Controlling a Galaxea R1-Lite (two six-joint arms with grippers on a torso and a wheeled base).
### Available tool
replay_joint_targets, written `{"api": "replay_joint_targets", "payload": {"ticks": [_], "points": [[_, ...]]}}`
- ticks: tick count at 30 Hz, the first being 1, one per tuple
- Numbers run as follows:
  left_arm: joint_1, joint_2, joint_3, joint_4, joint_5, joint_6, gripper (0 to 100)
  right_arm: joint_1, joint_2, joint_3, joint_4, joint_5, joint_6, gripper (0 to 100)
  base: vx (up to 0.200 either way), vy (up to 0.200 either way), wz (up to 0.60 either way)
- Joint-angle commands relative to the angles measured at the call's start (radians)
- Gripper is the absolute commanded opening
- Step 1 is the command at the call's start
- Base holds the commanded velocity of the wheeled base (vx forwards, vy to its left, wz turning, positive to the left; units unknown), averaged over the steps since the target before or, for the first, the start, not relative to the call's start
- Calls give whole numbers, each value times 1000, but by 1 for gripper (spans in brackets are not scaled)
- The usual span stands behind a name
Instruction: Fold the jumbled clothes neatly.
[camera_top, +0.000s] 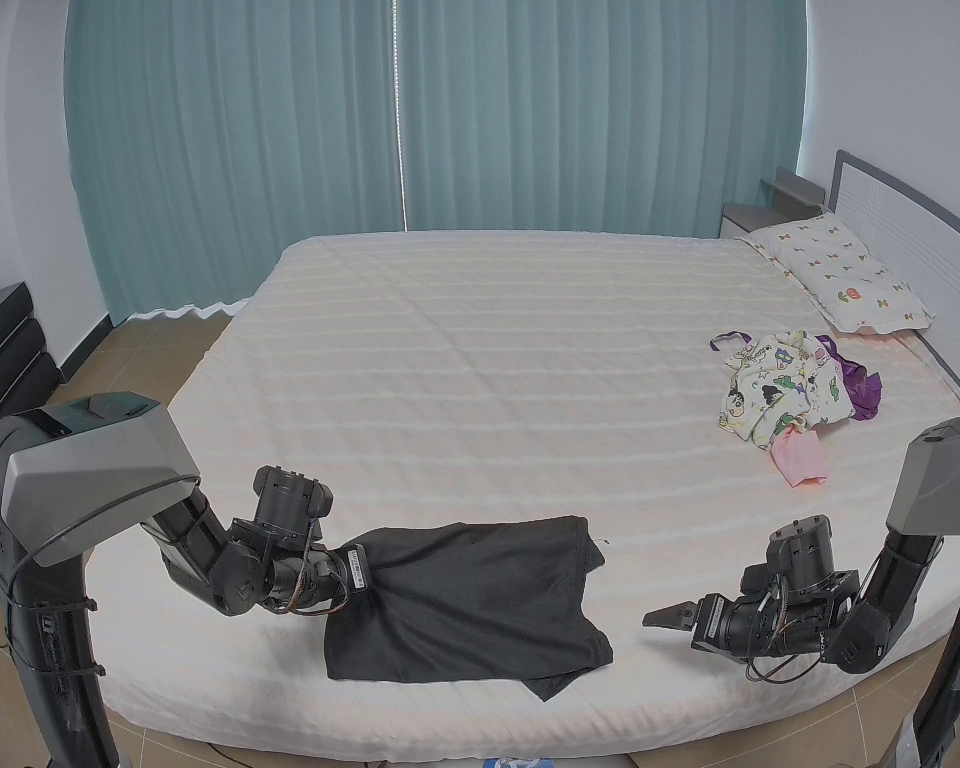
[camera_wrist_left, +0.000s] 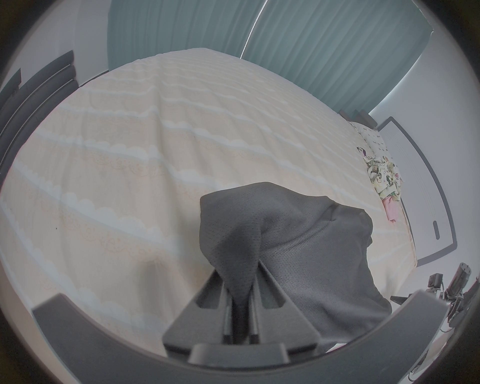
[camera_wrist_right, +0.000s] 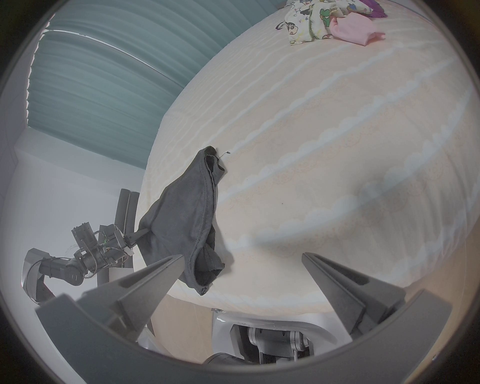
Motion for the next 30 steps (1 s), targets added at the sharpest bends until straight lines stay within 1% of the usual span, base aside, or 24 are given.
{"api": "replay_joint_targets", "payload": {"ticks": [1, 11, 30], "points": [[1, 1, 9, -1, 0, 1, 0, 2, 2, -1, 0, 1, 0, 100, 0, 0, 0], [7, 3, 7, -1, 4, 2, 0, 5, 3, -1, 0, 1, -2, 100, 0, 0, 0], [50, -2, -4, -1, 10, 2, 0, 7, 3, 2, 0, 1, -2, 100, 0, 0, 0]]}}
